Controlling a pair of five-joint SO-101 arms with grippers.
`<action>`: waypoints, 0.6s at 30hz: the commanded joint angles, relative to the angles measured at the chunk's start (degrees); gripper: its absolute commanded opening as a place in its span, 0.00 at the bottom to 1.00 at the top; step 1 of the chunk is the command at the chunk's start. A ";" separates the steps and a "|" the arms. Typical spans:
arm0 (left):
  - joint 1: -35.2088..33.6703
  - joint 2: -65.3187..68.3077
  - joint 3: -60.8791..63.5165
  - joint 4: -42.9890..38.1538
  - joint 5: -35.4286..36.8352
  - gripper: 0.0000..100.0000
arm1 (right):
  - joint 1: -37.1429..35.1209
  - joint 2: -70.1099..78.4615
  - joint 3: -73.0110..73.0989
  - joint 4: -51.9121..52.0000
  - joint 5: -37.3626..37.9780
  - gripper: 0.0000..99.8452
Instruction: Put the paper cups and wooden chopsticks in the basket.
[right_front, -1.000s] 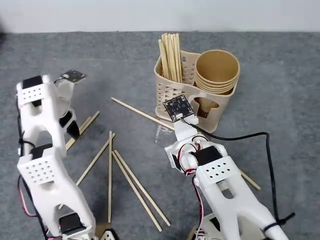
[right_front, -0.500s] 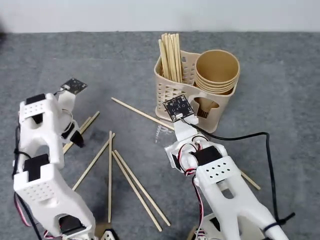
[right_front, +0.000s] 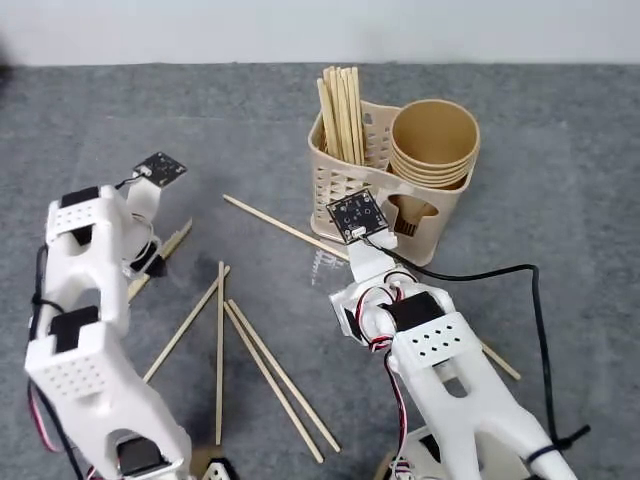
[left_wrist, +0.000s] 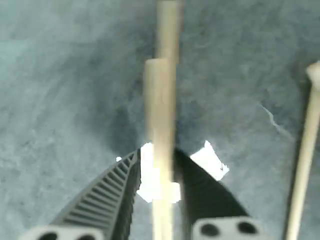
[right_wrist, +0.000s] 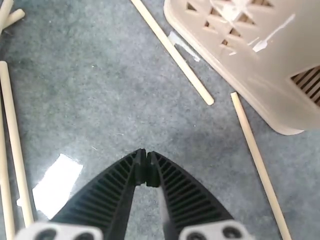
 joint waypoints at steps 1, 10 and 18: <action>-1.05 6.24 -5.14 5.01 -3.78 0.01 | -0.13 -2.07 0.09 -0.13 0.00 0.01; 1.49 5.19 -13.23 18.29 -6.33 0.01 | -0.13 -2.07 0.09 -0.13 0.00 0.01; 4.92 -5.54 -14.20 25.23 -6.15 0.01 | -0.04 -2.15 0.09 -0.13 0.00 0.01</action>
